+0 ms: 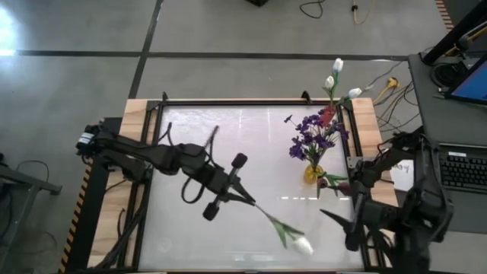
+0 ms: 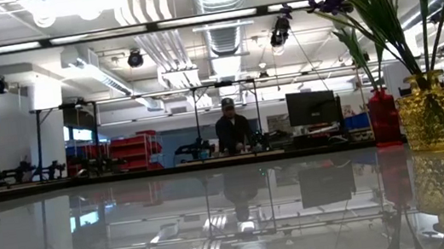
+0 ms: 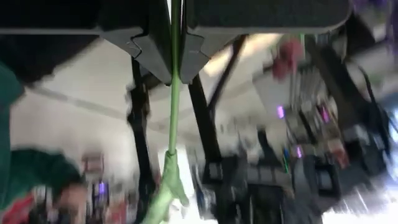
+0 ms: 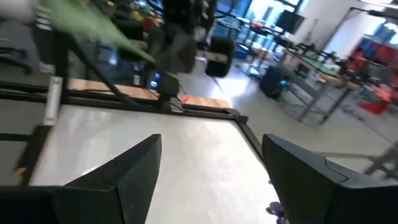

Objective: Sort flowers into vase by color
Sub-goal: Put the white flower into the red vase

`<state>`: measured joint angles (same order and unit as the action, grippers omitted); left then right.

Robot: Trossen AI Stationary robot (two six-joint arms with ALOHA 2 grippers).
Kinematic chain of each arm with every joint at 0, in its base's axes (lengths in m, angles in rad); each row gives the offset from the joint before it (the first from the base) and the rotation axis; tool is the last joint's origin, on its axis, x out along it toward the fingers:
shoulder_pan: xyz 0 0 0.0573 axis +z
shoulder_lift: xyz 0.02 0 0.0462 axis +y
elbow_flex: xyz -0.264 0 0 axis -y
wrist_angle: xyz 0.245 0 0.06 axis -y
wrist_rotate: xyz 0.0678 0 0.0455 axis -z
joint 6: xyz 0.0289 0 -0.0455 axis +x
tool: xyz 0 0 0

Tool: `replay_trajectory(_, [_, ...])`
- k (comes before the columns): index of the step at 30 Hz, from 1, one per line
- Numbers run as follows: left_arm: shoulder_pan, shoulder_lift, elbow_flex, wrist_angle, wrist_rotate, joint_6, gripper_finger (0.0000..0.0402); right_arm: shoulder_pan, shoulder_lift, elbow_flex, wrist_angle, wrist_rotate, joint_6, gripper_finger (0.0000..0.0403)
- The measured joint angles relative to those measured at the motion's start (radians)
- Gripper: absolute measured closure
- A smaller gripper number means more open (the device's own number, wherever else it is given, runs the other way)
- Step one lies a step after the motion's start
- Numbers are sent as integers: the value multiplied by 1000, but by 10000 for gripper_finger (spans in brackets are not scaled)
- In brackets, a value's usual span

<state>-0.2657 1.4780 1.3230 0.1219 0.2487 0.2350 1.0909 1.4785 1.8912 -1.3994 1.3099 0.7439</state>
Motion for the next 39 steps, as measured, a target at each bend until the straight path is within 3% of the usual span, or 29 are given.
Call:
replay_trajectory(5, [10,20,-53,249,-64,-7,401,-84,37,-1,130,-4,-141,138])
replay_trajectory(8, [25,50,-56,331,-138,-3,401,-140,51,-2,348,-50,-351,143])
replay_trajectory(14, [41,99,-40,373,-140,14,401,-236,51,-2,751,-174,-742,165])
replay_trajectory(23, [23,73,-62,489,-132,71,401,-297,41,-2,779,-214,-765,186])
replay_trajectory(28, [29,72,-72,498,-132,71,401,-334,49,-3,969,-390,-916,186])
replay_trajectory(33, [28,65,-105,551,-133,71,401,-340,62,-3,1155,-337,-1117,193])
replay_trajectory(39, [32,51,-107,559,-133,73,401,-371,61,-3,1188,-426,-1164,222])
